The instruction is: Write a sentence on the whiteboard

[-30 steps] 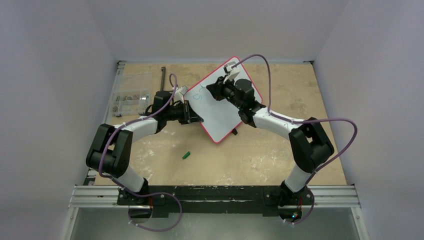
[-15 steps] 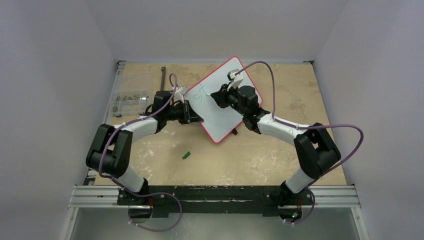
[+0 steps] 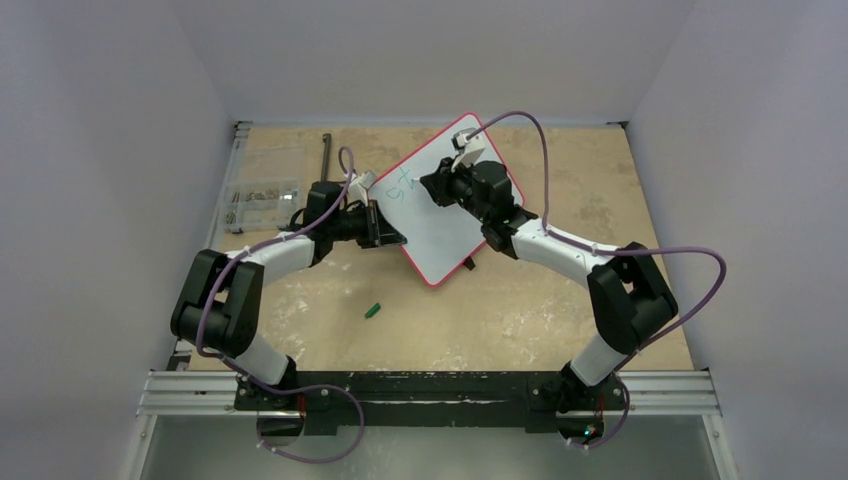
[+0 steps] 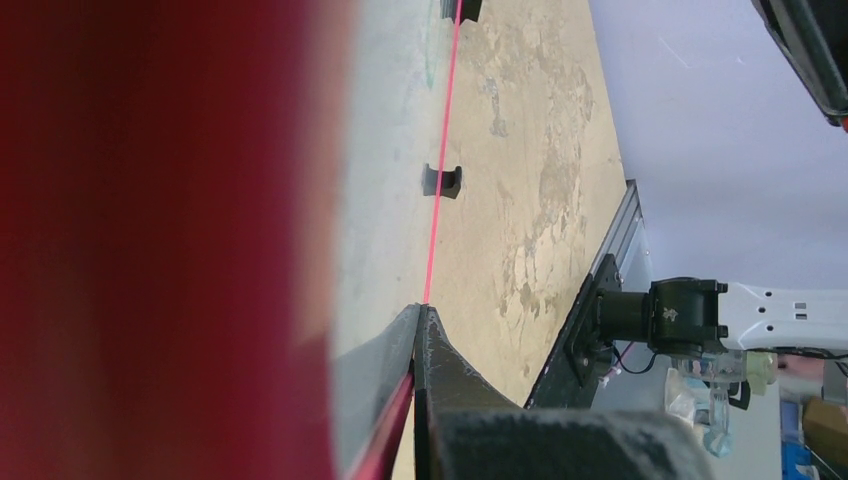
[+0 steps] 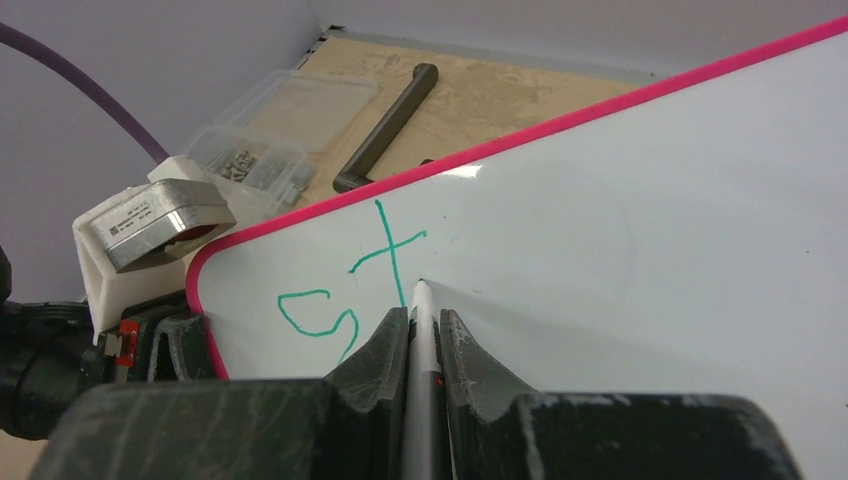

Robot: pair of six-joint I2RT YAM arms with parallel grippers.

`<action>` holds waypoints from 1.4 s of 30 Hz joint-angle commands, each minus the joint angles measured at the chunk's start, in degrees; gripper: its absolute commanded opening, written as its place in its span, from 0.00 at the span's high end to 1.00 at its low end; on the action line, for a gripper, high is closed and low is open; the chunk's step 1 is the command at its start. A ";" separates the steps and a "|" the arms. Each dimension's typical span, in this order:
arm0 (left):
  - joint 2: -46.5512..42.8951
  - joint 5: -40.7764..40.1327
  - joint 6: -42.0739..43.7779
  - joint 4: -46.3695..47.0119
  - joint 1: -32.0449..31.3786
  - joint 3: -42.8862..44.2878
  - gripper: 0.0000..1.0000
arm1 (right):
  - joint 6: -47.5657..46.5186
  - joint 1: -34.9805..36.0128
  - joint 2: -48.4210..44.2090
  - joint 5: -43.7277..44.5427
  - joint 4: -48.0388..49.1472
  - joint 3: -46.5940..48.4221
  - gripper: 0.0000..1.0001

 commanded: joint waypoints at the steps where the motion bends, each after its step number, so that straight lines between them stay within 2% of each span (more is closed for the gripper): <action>1: -1.99 -0.17 3.98 -1.95 -0.76 1.24 1.00 | -0.91 0.07 0.26 1.53 -2.00 3.12 1.00; 12: -1.92 -0.17 4.08 -1.86 -0.81 1.16 1.00 | -0.54 -0.01 -3.27 2.07 -2.00 2.67 1.00; 42: -1.94 -0.19 4.07 -2.02 -0.78 1.20 1.00 | 0.15 -1.57 0.73 1.48 -1.60 6.34 1.00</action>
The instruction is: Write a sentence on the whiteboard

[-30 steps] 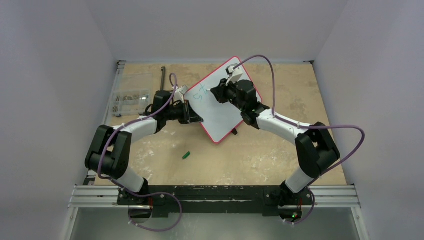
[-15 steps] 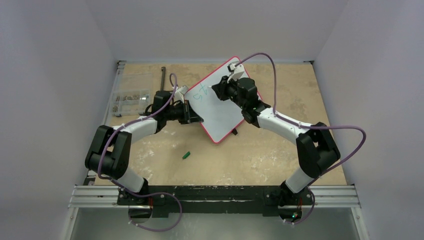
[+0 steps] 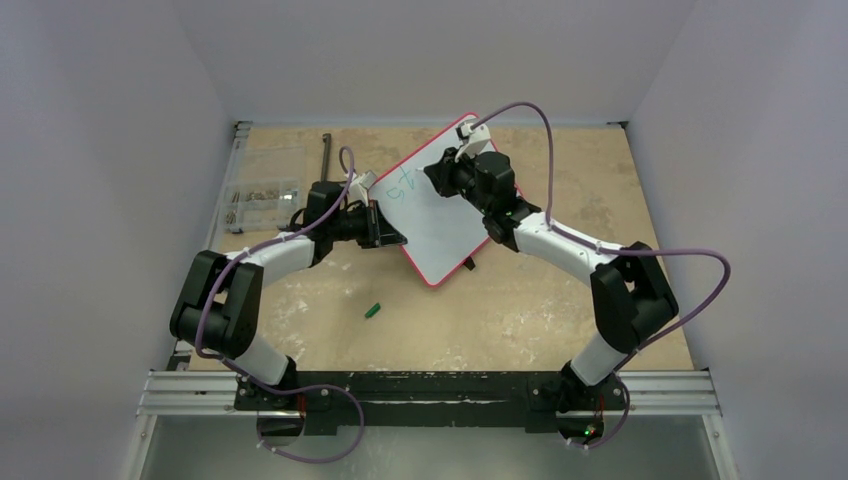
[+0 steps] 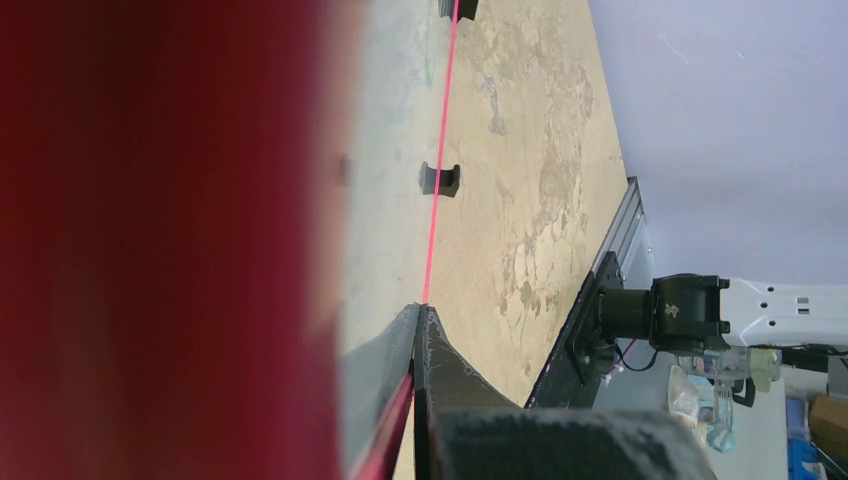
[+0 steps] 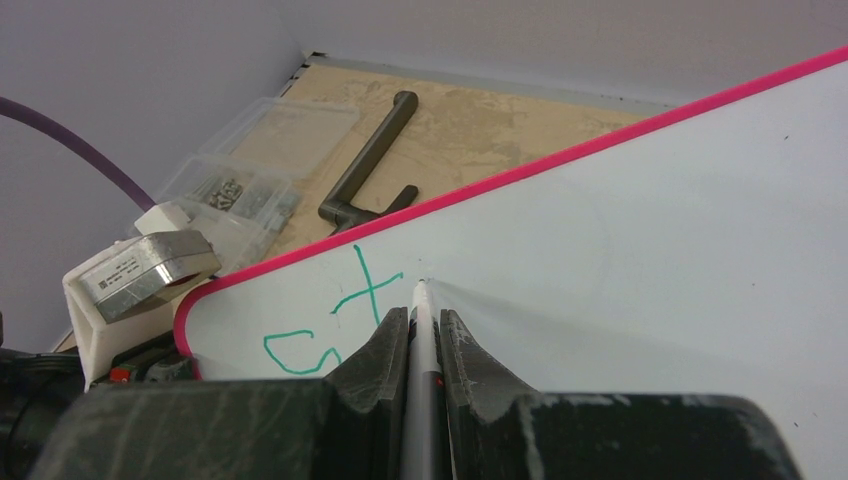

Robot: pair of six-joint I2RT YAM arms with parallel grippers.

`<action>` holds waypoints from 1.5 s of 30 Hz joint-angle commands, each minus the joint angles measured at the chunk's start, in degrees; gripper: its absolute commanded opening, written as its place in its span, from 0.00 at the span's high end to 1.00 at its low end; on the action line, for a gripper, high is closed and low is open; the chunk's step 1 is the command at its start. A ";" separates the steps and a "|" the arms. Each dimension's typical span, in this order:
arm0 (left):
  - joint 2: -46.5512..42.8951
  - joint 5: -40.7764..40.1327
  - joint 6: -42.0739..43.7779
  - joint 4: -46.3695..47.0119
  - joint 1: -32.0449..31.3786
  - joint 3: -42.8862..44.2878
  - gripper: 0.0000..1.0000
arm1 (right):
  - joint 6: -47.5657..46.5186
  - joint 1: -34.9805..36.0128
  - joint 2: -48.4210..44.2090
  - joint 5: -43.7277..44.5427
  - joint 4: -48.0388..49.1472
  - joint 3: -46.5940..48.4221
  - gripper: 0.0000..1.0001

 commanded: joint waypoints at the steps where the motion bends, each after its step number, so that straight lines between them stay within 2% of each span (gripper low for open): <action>1: -1.63 -0.15 3.50 -1.81 -0.56 1.21 1.00 | 0.19 -0.37 0.80 -0.06 1.53 2.32 1.00; 20: -1.53 -0.13 3.89 -2.24 -0.56 1.41 1.00 | 0.51 -3.38 2.12 0.54 0.26 2.42 1.00; 31: -1.39 -0.05 3.86 -2.25 -0.57 1.55 1.00 | 0.71 -3.21 4.02 -2.31 0.54 5.33 1.00; 45: -1.38 0.13 3.71 -1.99 -0.53 1.65 1.00 | 1.62 -1.26 3.91 -4.65 0.77 2.13 1.00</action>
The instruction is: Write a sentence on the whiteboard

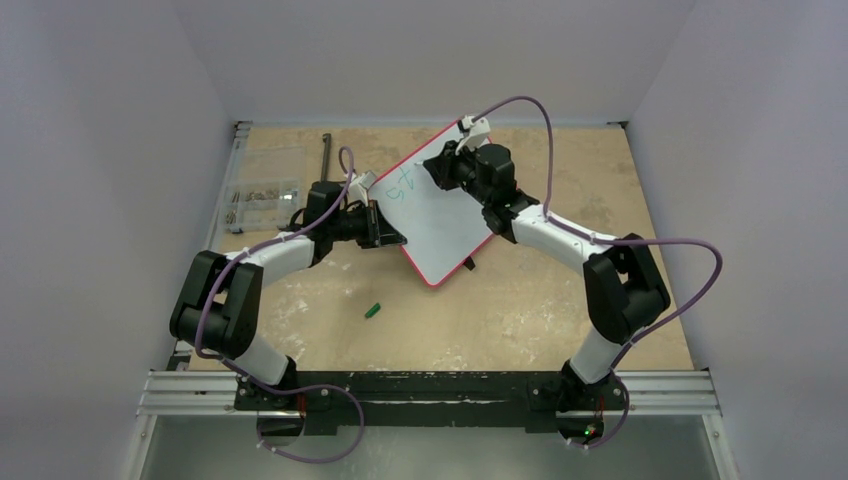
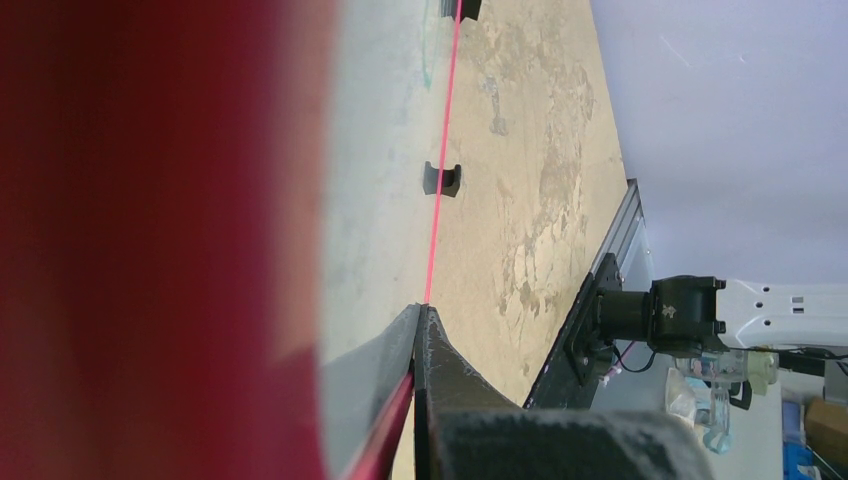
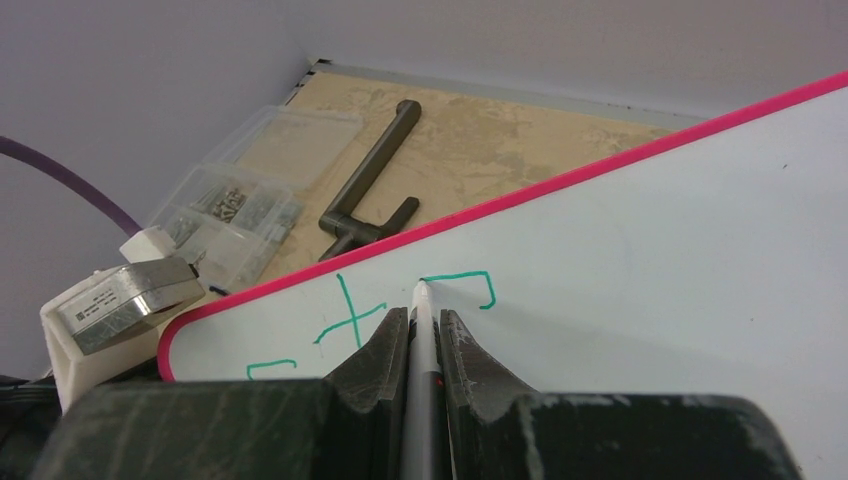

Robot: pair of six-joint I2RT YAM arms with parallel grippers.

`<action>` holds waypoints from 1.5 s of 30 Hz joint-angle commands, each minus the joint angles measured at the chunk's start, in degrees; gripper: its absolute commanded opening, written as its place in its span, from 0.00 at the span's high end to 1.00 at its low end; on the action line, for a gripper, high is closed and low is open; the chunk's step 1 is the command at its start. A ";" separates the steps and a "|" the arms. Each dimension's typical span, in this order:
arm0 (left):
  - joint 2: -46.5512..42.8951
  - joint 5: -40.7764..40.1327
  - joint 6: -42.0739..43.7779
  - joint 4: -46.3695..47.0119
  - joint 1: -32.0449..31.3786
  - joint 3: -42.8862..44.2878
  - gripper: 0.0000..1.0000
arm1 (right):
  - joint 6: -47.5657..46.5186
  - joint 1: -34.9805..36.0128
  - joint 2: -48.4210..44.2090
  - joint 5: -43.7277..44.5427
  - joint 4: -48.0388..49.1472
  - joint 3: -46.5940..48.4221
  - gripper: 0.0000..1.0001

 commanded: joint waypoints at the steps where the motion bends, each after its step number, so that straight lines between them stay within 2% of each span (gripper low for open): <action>1: -1.29 0.25 3.89 -1.42 -0.56 1.51 1.00 | 0.90 0.77 0.11 -1.24 0.16 -1.69 1.00; 21: -1.64 0.21 4.05 -1.42 -0.52 1.15 1.00 | 1.36 -2.64 -1.99 5.18 -3.00 -6.90 1.00; 32: -1.29 0.17 3.86 -1.31 -0.54 1.29 1.00 | 0.65 -3.37 -1.44 3.06 -4.01 -1.37 1.00; 39: -1.42 0.17 3.84 -1.25 -0.56 1.26 1.00 | 0.68 -3.40 -4.61 2.40 -3.22 -1.30 1.00; 45: -1.52 0.11 3.77 -1.25 -0.57 1.19 1.00 | 1.65 -3.40 -3.76 1.77 -3.32 0.66 1.00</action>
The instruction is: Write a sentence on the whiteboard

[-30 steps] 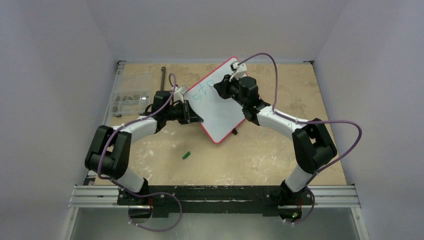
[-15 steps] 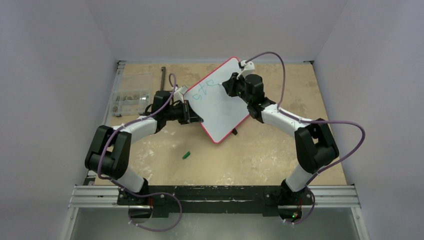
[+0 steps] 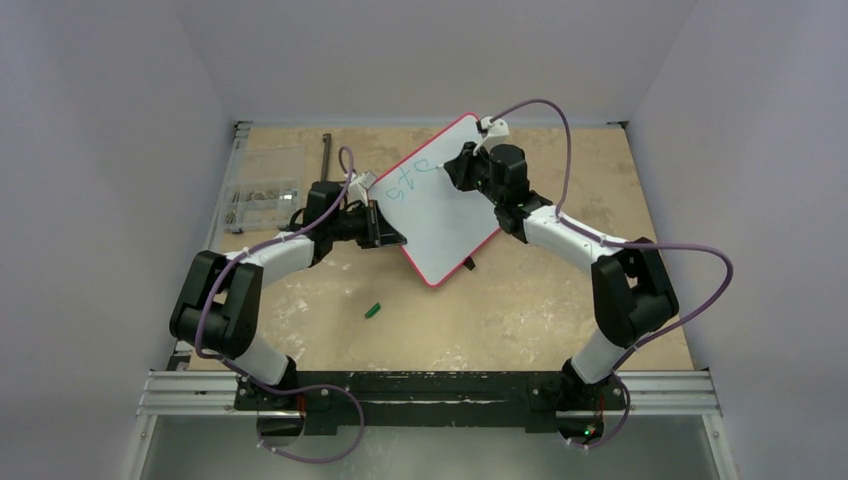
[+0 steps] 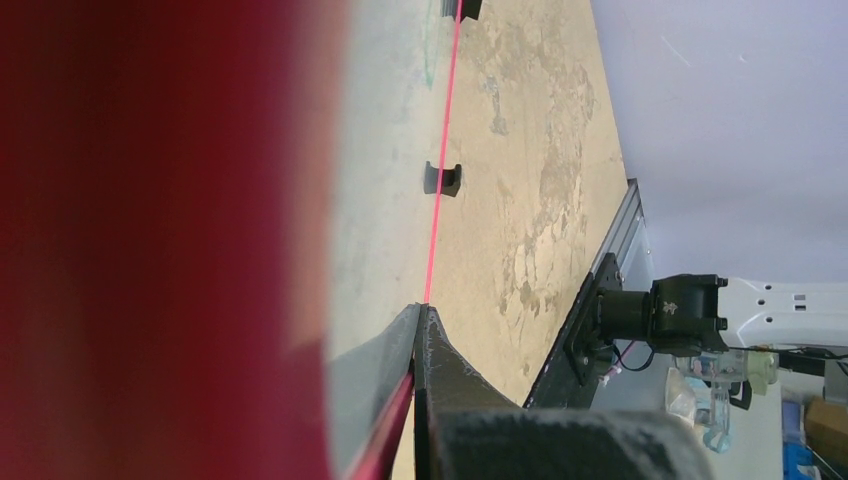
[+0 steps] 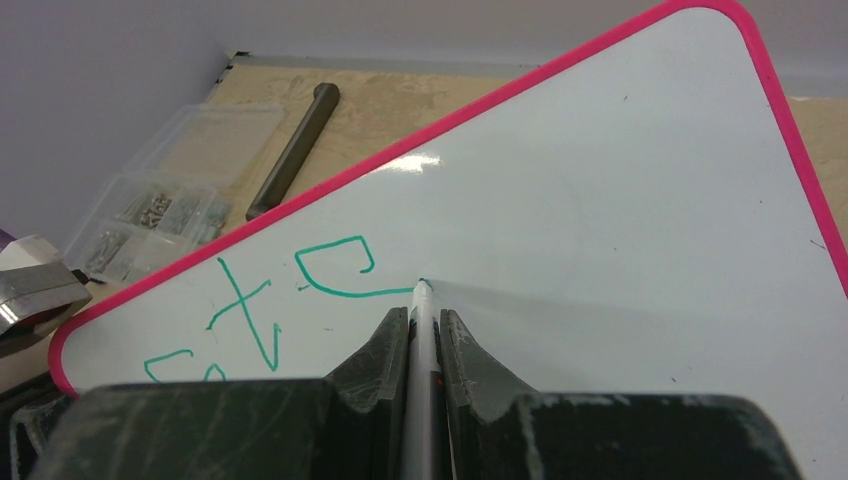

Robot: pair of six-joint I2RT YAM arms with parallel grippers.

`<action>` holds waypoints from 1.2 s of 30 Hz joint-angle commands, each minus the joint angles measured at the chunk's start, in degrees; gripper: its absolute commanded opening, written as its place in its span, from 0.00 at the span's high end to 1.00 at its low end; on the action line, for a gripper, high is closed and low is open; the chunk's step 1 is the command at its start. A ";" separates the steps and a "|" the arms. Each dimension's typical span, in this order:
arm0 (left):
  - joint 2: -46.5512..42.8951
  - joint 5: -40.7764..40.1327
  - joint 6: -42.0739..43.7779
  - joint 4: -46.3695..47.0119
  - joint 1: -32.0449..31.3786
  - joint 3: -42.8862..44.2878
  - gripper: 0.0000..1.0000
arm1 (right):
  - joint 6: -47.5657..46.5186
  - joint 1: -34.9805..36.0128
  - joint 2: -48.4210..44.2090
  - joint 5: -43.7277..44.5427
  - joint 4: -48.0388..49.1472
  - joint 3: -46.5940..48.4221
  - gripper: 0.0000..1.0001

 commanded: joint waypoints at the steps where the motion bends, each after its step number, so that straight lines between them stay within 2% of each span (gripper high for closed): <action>1: -1.53 0.15 3.81 -1.12 -0.63 1.17 1.00 | 0.34 0.27 -1.20 -1.41 0.28 4.24 1.00; 19: -1.88 0.14 4.06 -1.62 -0.62 1.15 1.00 | 0.29 -0.49 3.60 -0.50 -0.40 9.70 1.00; 36: -1.95 0.06 4.36 -1.93 -0.62 1.42 1.00 | 0.33 -1.25 4.19 -1.18 0.09 5.27 1.00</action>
